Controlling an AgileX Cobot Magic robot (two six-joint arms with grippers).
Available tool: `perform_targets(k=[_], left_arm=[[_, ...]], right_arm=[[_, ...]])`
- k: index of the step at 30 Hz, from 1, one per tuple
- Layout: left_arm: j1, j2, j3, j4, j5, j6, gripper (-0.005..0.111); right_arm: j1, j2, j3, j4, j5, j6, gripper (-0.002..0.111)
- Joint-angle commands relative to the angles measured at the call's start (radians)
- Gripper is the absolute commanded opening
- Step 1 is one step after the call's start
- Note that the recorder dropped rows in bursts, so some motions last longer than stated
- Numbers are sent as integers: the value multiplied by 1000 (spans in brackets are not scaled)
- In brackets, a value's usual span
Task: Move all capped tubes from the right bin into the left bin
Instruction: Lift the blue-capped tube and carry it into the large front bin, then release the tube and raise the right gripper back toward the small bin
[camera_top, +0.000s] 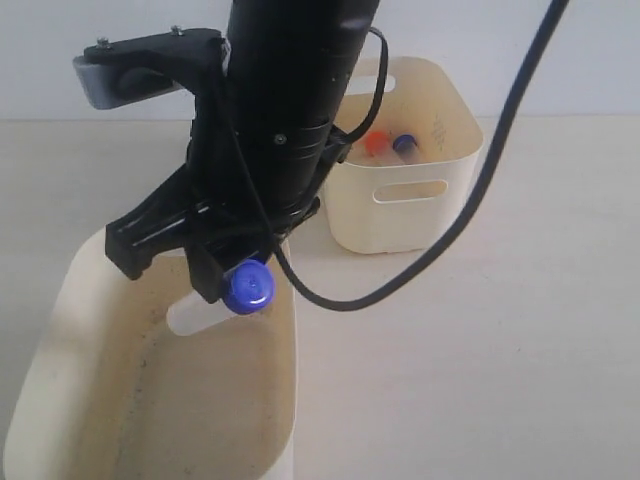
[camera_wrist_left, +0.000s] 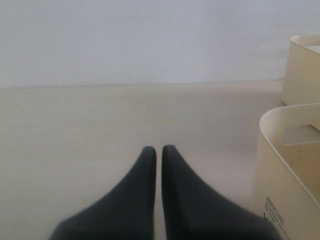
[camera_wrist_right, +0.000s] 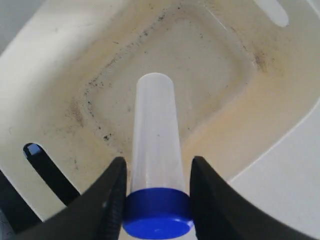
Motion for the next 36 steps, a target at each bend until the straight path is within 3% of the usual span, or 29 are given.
perform_targets(k=[1,2,4,6,8,9,18,21,31,36], left_arm=[[1,-3,-3,2,-2,-8,4],[1,-3,-3,2,-2,-8,4],[1,-3,-3,2,-2,-8,4],[1,-3,-3,2,-2,-8,4],[1,-3,-3,2,-2,-8,4],[1,-3,-3,2,-2,-8,4],[1,-3,-3,2,-2,-8,4],[1,-3,-3,2,-2,-8,4],[1,-3,-3,2,-2,-8,4],[1,-3,-3,2,-2,-8,4]], right_arm=[[0,-12,1,10,-57,-13,64],[0,-12,1,10,-67,-10,68],[0,-12,1,10,-82,6,62],[0,-12,1,10,-87,17,44],[0,-12,1,5,-98,8,8],[0,-12,1,-6,-112,8,0],[-13,-12,1,-373,-276,165,1],[-71,-12,1,-450,-339,253,1],[-383,31,-14,-363,-672,391,1],[-438,132,-162,-354,-641,389,1]])
